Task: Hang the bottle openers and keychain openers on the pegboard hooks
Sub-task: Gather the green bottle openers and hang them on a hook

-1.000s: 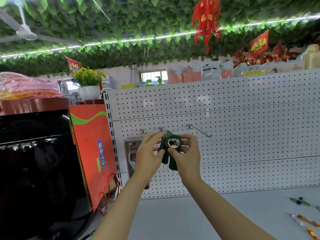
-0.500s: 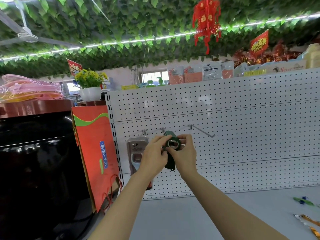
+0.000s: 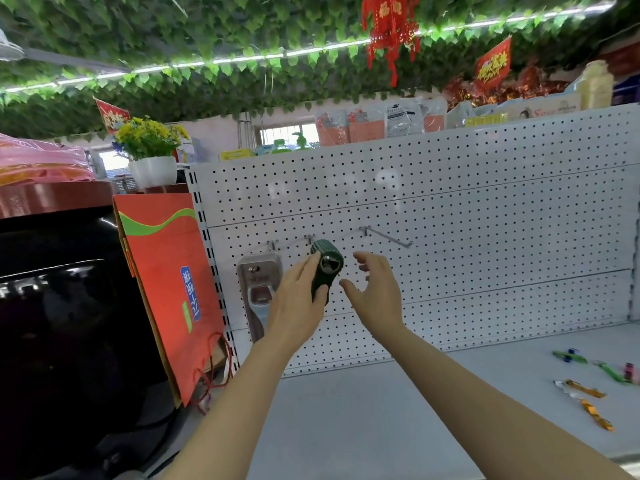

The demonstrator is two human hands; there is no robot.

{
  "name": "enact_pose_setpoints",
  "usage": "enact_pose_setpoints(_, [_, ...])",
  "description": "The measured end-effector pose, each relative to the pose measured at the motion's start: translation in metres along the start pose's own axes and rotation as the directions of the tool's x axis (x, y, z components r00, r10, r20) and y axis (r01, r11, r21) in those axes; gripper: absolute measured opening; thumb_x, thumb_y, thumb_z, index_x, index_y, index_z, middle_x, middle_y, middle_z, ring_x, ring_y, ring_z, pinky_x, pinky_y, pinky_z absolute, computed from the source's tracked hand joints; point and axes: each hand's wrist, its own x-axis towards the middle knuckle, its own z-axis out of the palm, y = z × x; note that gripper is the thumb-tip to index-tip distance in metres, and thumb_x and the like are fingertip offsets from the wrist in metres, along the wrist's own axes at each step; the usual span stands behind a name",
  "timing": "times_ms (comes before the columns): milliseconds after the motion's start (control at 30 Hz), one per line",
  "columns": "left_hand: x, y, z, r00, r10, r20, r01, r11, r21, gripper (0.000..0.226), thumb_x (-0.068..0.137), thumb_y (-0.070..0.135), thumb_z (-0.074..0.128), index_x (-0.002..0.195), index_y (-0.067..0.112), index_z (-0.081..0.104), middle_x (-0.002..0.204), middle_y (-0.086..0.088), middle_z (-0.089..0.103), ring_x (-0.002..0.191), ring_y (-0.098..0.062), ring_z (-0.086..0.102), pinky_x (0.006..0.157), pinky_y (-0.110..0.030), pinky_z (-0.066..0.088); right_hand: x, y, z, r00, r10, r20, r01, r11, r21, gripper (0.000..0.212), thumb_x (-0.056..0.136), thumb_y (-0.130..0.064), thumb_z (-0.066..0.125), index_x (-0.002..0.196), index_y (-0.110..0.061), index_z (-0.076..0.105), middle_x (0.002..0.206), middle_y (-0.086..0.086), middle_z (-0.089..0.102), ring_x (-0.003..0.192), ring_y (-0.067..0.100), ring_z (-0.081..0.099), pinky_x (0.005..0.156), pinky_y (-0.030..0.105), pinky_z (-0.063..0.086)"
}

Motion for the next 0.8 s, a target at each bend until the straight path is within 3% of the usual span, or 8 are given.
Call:
enact_pose_setpoints(100, [-0.016,-0.003,0.010,0.999,-0.042,0.003,0.042,0.998,0.050,0.061,0.100,0.024,0.053,0.155,0.018,0.027,0.156,0.001,0.035,0.143,-0.017,0.030,0.112,-0.036,0.035,-0.009,0.019,-0.019,0.995,-0.099,0.016,0.100,0.981,-0.167,0.048,0.088,-0.026,0.066,0.133,-0.019,0.051,0.130,-0.004,0.055,0.118,0.014,0.051,0.091,0.028,0.044])
enact_pose_setpoints(333, [-0.067,-0.007,0.042,0.988,-0.154,0.025,0.147,0.972,0.182,0.057,0.096,0.019,0.058,0.148,0.004,0.040,0.149,-0.012,0.045,0.135,-0.031,0.044,0.110,-0.043,0.038,-0.034,0.058,-0.077,0.982,-0.169,0.090,0.190,0.908,-0.373,0.047,0.086,-0.016,0.069,0.131,-0.009,0.055,0.127,0.009,0.061,0.108,0.030,0.059,0.092,0.038,0.046])
enact_pose_setpoints(533, [-0.100,0.050,0.111,0.938,-0.267,0.221,0.232,0.958,0.171,0.054,0.100,0.024,0.051,0.150,0.008,0.037,0.154,-0.010,0.039,0.142,-0.028,0.034,0.116,-0.041,0.030,-0.060,0.116,-0.166,0.986,-0.066,0.154,0.129,0.883,-0.451,0.050,0.089,-0.015,0.062,0.138,-0.012,0.049,0.132,0.007,0.056,0.112,0.029,0.056,0.093,0.037,0.046])
enact_pose_setpoints(800, [-0.108,0.180,0.229,0.901,-0.164,0.401,0.153,0.986,0.059,0.051,0.101,0.027,0.046,0.149,0.013,0.039,0.152,-0.007,0.042,0.139,-0.025,0.038,0.113,-0.039,0.035,-0.086,0.213,-0.301,0.988,0.077,0.134,0.017,0.809,-0.588,0.051,0.087,-0.011,0.063,0.137,-0.009,0.049,0.130,0.011,0.057,0.112,0.032,0.056,0.093,0.041,0.045])
